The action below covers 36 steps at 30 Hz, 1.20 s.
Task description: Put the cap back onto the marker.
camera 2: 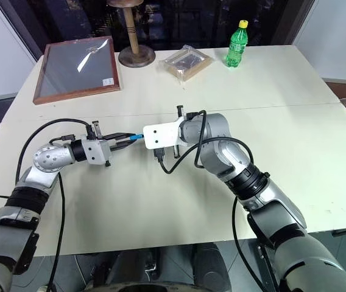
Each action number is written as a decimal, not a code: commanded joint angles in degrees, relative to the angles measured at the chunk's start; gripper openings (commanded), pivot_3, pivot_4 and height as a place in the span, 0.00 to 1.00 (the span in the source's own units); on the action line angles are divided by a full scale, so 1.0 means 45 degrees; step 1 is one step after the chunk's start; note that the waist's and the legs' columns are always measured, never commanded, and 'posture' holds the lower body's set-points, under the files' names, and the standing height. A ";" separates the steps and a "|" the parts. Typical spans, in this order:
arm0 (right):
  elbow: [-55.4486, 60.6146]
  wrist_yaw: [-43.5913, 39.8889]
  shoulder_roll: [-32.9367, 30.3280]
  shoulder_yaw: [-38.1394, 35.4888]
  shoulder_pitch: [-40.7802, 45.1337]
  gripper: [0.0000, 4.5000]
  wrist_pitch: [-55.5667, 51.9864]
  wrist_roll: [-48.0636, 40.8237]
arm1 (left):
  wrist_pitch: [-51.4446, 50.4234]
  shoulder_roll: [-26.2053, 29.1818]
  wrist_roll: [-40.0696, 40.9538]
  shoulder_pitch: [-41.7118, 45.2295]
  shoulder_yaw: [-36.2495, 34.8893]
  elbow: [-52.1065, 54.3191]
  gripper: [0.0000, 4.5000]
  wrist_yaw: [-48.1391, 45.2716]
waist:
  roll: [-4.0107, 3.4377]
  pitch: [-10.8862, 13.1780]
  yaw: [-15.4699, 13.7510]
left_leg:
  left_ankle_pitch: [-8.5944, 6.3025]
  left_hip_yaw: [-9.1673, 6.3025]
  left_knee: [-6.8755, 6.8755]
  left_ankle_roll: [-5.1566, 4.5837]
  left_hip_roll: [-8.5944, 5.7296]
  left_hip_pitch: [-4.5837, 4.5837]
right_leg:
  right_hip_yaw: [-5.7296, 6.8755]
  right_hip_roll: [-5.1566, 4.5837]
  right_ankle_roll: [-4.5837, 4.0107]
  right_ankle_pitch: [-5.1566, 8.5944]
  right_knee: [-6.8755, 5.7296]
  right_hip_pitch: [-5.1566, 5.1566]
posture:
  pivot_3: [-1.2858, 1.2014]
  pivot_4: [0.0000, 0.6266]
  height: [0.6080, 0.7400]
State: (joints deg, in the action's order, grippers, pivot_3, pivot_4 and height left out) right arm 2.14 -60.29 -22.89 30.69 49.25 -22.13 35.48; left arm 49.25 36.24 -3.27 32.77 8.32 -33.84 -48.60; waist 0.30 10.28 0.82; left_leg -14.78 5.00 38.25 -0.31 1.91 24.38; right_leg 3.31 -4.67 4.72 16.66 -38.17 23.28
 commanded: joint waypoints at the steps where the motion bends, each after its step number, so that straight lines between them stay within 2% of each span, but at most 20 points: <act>1: 0.0580 0.0015 -0.0005 0.0042 0.0071 0.01 0.0209 -0.0027 | 0.0226 0.0286 -0.0159 0.0053 0.0187 0.0097 0.00 -0.0158 | 0.0000 0.0000 -0.0002 | 0.0000 0.0000 0.0000 0.0000 0.0000 0.0000 | 0.0000 0.0000 0.0000 0.0000 0.0000 0.0000 | 0.52 0.24 1.00; 10: 0.0491 0.0239 0.0072 0.0306 0.0140 0.01 0.0237 0.0277 | -0.0356 0.0417 -0.0867 -0.0154 0.0273 0.0290 0.00 0.0473 | 0.0000 0.0000 -0.0002 | 0.0000 0.0000 0.0000 0.0000 0.0000 0.0000 | 0.0001 0.0000 0.0000 0.0000 -0.0001 0.0001 | 0.52 0.24 1.00; 36: 0.0611 0.0163 0.0396 0.0444 0.0180 0.01 -0.0251 0.0516 | -0.1362 0.0298 -0.1374 -0.0791 0.0269 0.1433 0.00 0.1989 | 0.0000 0.0000 -0.0005 | 0.0000 0.0000 0.0000 0.0000 0.0001 0.0000 | 0.0001 -0.0001 0.0000 0.0000 -0.0001 0.0001 | 0.52 0.24 1.00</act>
State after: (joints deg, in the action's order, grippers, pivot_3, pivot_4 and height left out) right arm 2.10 -59.83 -21.77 32.97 49.02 -23.43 37.92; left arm 43.76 37.50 -9.34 28.92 9.93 -28.54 -40.45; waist 0.30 10.28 0.80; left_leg -14.78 5.00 38.25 -0.31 1.92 24.38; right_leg 3.32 -4.68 4.72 16.66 -38.17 23.28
